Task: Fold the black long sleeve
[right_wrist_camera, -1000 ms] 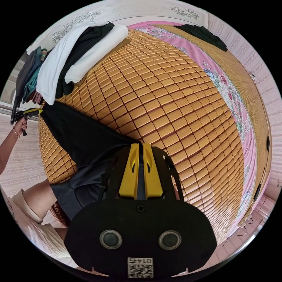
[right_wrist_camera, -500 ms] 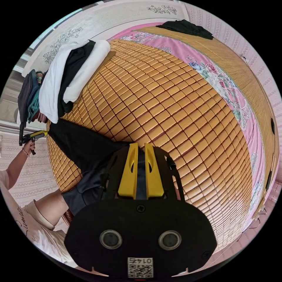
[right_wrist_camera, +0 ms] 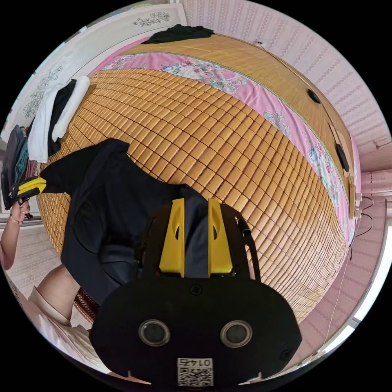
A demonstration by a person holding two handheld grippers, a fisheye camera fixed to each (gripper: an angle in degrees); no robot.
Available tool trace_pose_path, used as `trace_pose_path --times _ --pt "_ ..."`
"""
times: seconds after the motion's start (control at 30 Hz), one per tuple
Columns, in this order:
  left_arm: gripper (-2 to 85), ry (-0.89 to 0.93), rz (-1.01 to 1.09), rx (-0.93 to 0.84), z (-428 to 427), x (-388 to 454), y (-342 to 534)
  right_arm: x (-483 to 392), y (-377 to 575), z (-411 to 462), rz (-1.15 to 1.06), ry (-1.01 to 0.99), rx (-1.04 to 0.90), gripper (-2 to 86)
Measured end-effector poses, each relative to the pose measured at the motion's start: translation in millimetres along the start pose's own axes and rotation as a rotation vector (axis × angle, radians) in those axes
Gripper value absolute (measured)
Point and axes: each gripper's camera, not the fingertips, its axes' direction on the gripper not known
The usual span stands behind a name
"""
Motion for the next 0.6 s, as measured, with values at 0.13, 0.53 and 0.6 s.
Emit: trace_pose_path --times 0.13,0.53,0.6 --pt "4.7 -0.07 0.068 -0.027 55 30 -88 22 15 17 0.0 -0.038 0.008 8.4" --pt "0.3 -0.324 0.133 -0.222 131 60 -137 84 56 32 0.065 -0.083 0.017 1.5" --pt "-0.4 -0.309 0.119 -0.208 132 63 -138 91 64 30 0.065 -0.111 0.032 3.8"
